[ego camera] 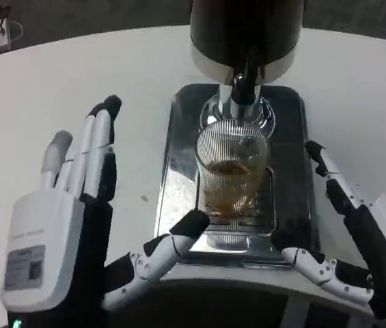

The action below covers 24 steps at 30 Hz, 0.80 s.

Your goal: Grasp the cup under the faucet to collect the drink, then remove the cup.

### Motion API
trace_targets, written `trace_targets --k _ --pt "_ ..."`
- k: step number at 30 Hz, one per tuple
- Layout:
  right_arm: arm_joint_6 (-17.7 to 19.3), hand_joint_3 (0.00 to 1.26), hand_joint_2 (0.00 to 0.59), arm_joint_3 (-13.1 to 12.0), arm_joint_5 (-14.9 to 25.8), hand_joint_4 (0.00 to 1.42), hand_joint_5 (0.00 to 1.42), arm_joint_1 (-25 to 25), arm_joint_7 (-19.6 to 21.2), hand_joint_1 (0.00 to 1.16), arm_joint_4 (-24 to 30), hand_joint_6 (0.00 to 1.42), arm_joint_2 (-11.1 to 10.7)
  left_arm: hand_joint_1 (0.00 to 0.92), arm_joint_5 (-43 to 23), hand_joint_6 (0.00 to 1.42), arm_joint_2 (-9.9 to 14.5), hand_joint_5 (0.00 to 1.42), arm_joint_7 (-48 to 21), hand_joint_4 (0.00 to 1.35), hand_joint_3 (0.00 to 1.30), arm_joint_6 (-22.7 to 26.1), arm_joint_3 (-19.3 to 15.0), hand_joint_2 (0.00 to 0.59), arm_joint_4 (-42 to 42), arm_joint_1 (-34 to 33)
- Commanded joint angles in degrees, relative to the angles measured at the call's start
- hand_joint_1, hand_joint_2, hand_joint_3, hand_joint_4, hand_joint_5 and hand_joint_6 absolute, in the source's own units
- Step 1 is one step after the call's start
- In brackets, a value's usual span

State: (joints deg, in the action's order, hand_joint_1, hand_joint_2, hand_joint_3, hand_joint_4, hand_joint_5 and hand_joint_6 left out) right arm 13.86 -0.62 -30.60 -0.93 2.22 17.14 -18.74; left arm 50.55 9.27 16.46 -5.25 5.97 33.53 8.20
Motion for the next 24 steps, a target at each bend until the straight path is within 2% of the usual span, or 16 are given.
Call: trace_targets --k 1,7,24 --pt "0.69 0.00 0.303 1.46 1.33 0.02 0.09 -1.82 -0.42 0.42 -2.07 0.21 0.23 0.000 1.68 0.00 1.98 0.10 1.22 0.00 0.00 -1.86 -0.51 0.146 -2.43 3.01" --pt "0.44 0.00 0.289 3.10 1.99 0.02 0.08 -4.25 -0.60 0.44 -4.14 0.21 0.75 0.000 2.75 0.00 2.67 0.10 0.68 0.00 0.00 -2.17 0.13 0.146 -4.33 5.40" --pt "-0.55 0.00 0.275 5.12 4.70 0.01 0.08 -12.69 -0.54 0.48 -12.73 0.20 2.47 0.000 5.47 0.00 3.68 0.11 -2.48 0.00 0.00 -0.68 2.16 0.153 -5.21 8.56"
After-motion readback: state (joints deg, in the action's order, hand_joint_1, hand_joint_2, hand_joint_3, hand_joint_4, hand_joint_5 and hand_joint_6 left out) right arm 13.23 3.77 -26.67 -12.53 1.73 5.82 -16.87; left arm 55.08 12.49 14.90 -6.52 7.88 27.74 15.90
